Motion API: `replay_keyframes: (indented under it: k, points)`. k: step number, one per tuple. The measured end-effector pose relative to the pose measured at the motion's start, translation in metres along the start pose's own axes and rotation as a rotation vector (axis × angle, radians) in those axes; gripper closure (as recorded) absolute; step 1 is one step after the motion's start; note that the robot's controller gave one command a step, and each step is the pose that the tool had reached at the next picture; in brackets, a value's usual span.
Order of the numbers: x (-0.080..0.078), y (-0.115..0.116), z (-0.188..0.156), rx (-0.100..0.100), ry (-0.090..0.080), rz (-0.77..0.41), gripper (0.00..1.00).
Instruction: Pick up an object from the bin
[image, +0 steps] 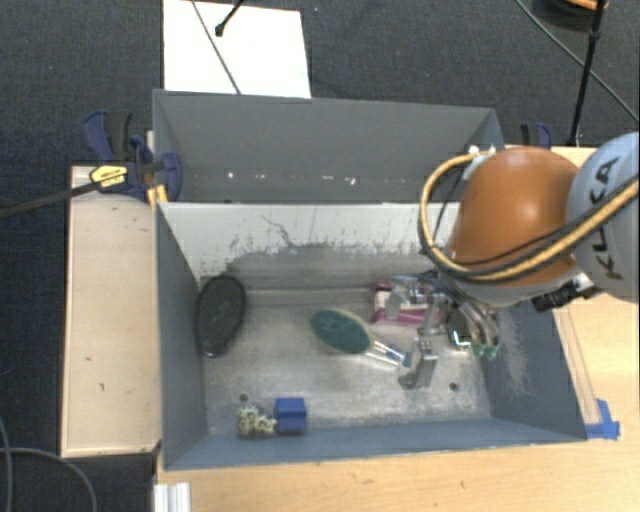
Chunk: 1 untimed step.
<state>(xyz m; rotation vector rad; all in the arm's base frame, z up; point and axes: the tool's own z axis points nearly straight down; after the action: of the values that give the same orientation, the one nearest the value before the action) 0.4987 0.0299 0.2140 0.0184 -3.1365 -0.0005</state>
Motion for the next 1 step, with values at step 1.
replay_keyframes:
  k: [1]
  points:
    - [-0.0548,-0.0005,0.1265,-0.001,-0.001,0.046,0.00]
